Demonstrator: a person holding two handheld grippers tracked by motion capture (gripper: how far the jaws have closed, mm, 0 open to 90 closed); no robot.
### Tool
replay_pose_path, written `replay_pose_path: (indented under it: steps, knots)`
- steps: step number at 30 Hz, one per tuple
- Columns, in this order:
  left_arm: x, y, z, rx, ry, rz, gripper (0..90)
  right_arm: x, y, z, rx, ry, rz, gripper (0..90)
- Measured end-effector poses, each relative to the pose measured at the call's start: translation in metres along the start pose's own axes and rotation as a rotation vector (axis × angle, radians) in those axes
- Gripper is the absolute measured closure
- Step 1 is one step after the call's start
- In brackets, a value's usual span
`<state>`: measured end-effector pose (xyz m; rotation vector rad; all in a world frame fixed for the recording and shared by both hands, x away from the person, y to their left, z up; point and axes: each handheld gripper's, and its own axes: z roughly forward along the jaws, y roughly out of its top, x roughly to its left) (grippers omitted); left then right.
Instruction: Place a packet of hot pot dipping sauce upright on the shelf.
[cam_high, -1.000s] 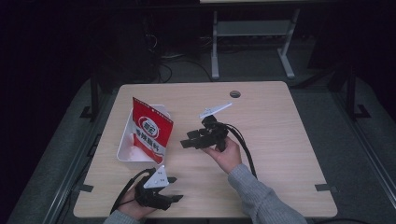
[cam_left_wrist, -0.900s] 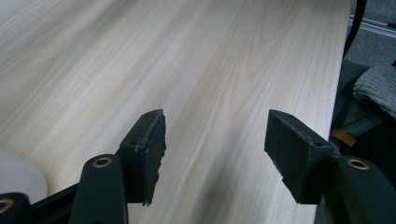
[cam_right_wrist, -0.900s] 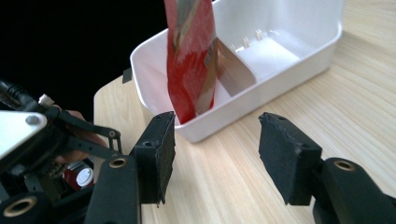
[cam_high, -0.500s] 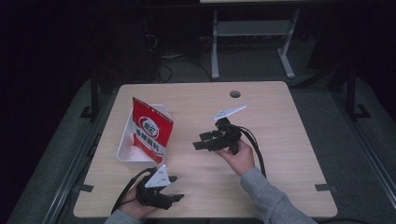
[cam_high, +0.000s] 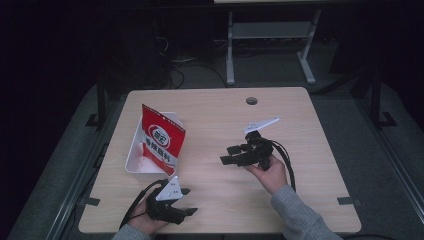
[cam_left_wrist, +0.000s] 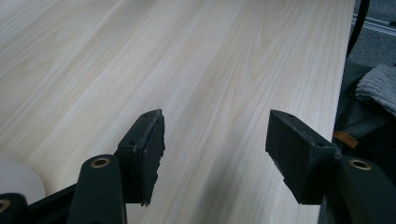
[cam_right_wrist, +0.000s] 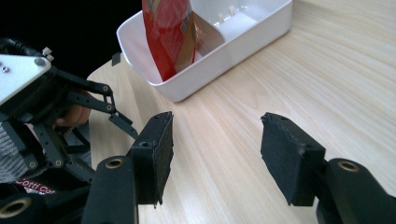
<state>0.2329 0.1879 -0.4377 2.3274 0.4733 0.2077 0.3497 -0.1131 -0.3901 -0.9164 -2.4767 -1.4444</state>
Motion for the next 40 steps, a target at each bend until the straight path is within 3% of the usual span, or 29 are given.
replay_pose_path:
  steps: [22, 40]
  knots:
    - [0.0, 0.0, 0.001, 0.003, -0.002, -0.003, 36.7, -0.005, -0.034, -0.023, 0.009, -0.006, 0.044, 41.7]
    - [-0.003, 0.001, 0.002, 0.01, 0.0, 0.009, 36.7, -0.006, -0.081, -0.031, -0.014, -0.022, 0.085, 41.2]
